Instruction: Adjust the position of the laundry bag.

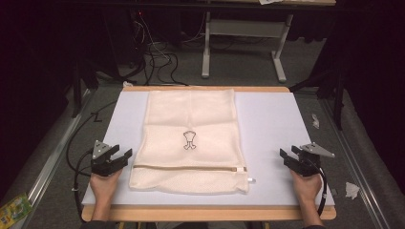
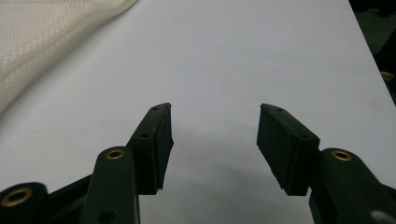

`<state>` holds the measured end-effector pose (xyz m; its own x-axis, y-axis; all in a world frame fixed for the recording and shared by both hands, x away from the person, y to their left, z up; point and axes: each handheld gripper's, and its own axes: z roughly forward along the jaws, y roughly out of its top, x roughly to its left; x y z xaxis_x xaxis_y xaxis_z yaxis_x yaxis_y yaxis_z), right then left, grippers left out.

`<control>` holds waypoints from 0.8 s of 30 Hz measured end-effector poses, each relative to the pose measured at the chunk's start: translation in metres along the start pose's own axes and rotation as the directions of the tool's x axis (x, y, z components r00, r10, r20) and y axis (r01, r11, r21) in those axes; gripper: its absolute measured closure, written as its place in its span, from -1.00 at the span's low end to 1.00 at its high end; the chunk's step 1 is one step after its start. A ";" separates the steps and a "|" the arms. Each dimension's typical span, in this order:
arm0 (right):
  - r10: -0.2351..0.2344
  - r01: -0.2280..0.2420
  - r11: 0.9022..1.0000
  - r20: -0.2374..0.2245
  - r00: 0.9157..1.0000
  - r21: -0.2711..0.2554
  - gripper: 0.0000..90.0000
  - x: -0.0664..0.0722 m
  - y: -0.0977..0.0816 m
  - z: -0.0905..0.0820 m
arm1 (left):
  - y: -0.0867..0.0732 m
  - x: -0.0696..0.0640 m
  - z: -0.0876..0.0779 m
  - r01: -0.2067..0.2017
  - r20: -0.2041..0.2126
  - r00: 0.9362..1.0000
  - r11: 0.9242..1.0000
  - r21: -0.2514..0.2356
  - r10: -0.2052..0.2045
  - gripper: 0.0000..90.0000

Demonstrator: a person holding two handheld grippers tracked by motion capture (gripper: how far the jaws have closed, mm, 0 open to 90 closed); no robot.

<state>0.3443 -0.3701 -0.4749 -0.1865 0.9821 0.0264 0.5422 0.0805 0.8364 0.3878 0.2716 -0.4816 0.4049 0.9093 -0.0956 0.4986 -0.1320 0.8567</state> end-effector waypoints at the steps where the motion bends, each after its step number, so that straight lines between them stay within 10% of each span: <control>1: -0.006 0.006 1.000 0.008 1.000 -0.002 0.02 0.001 0.000 0.000 | 0.001 0.001 0.001 0.013 0.018 1.000 1.000 0.010 -0.013 -0.09; 5: -0.075 0.077 0.997 0.058 0.995 -0.023 0.01 0.010 0.001 -0.001 | 0.002 -0.004 0.004 -0.033 0.023 0.999 0.998 0.048 0.032 -0.09; 9: -0.050 0.051 0.999 0.037 0.998 -0.013 0.00 0.010 0.002 0.000 | 0.004 -0.008 0.004 -0.036 0.036 0.999 0.998 0.048 0.034 -0.13; 20: 0.025 -0.025 1.000 -0.089 0.996 0.008 0.11 0.023 0.018 -0.002 | 0.013 -0.011 0.002 -0.004 0.066 0.998 0.995 0.097 -0.002 -0.21; 24: -0.012 0.014 1.000 -0.124 0.992 0.020 0.23 0.038 0.025 0.001 | 0.017 -0.012 0.001 -0.007 0.056 0.998 0.994 0.113 0.000 -0.25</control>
<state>0.3516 -0.3305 -0.4537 -0.2933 0.9523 0.0846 0.5556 0.0978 0.8257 0.3921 0.2575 -0.4670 0.4474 0.8857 -0.1237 0.5796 -0.1818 0.7944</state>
